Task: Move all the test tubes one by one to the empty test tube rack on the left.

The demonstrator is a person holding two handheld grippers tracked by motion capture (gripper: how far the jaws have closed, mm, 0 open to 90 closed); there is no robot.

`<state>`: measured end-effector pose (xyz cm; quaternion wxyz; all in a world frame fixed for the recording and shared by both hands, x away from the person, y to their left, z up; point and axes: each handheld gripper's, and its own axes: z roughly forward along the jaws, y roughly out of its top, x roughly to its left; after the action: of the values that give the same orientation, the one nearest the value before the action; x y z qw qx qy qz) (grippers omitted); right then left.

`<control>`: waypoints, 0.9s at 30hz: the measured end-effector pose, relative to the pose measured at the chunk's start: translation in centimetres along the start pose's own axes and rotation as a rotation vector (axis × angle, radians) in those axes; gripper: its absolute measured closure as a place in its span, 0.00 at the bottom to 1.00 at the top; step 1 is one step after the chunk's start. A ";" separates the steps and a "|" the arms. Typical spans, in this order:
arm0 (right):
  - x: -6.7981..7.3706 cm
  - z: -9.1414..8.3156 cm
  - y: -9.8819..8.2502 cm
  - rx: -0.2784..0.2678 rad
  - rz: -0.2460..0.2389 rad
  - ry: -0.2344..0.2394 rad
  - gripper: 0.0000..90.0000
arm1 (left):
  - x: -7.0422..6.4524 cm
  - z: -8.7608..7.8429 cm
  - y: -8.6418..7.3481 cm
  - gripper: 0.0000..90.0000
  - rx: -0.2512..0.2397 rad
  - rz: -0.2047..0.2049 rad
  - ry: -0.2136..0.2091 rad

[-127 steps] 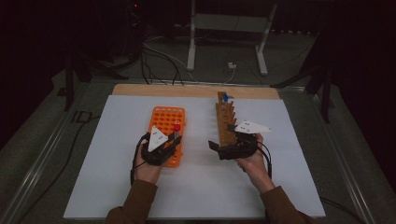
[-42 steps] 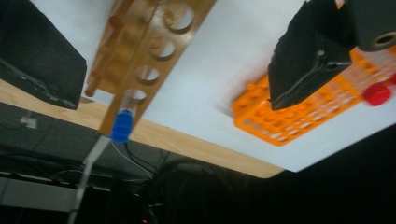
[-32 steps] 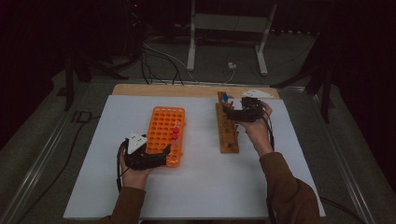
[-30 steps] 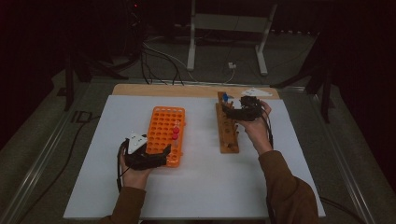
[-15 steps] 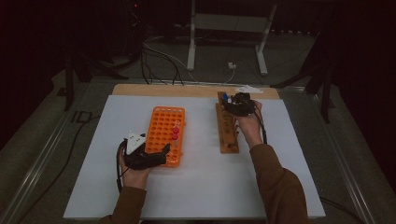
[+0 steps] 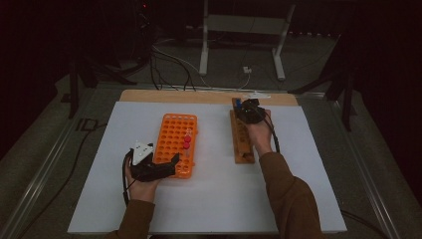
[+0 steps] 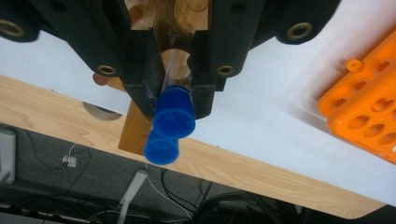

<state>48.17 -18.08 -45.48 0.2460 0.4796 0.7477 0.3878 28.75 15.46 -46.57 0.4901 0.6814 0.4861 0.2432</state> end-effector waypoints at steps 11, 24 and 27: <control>-0.1 -2.5 0.4 -0.088 0.002 -0.003 0.85 | 0.1 0.1 0.0 0.01 0.002 -0.007 0.003; 0.4 -6.6 0.8 -0.223 0.014 0.000 0.85 | 0.5 -0.1 0.2 0.01 -0.013 -0.019 0.010; 0.6 -7.4 0.6 -0.238 0.006 0.012 0.85 | 0.5 -0.1 0.2 0.01 -0.015 -0.021 0.012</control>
<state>42.83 -19.93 -40.71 0.2955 0.4466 0.6965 0.4775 28.91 15.94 -46.39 0.4950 0.6711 0.4942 0.2457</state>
